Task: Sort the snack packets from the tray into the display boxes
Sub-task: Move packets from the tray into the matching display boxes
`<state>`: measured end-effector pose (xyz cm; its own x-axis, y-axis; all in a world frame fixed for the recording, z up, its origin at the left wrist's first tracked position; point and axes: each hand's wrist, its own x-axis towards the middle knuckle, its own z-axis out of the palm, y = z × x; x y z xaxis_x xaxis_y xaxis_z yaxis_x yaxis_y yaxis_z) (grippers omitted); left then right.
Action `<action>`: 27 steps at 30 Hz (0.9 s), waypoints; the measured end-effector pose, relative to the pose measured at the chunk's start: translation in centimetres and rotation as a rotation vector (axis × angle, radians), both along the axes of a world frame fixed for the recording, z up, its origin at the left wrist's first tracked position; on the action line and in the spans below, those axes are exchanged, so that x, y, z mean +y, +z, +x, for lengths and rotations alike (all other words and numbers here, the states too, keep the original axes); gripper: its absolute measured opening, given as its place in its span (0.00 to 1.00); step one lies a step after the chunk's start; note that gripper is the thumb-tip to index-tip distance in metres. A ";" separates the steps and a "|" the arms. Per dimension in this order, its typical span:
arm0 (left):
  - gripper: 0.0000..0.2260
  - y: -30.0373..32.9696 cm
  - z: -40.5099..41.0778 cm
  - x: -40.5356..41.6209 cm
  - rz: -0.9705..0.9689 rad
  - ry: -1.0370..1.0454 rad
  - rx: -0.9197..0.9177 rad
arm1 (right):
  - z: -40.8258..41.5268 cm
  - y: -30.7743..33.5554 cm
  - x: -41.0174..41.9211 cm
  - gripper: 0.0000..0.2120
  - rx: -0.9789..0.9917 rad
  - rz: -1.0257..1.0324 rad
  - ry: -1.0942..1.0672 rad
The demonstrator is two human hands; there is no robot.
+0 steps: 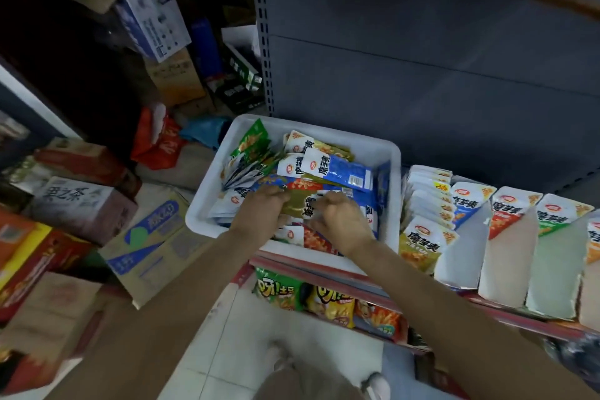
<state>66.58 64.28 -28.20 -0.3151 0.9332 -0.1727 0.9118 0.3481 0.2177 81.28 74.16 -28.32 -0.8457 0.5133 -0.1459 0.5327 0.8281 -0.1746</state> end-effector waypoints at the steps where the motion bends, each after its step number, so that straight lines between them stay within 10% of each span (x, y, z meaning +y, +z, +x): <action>1: 0.20 0.0 -0.2 0.0 0.024 0.002 -0.049 | 0.2 0.1 0.0 0.15 0.024 0.016 0.029; 6: 0.11 1.5 0.2 0.8 0.266 -0.019 -0.079 | 1.2 1.7 1.5 0.12 0.307 -0.029 -0.008; 12: 0.12 4.4 3.4 3.5 0.603 -0.001 -0.303 | 4.2 6.0 3.8 0.07 0.836 -0.667 -0.455; 17: 0.08 6.1 9.0 7.5 0.551 0.030 -0.496 | 9.6 9.4 5.9 0.12 0.913 -0.426 -0.357; 27: 0.38 3.6 15.1 12.6 0.119 -0.150 -0.474 | 18.3 10.6 10.1 0.16 0.957 -0.047 -0.559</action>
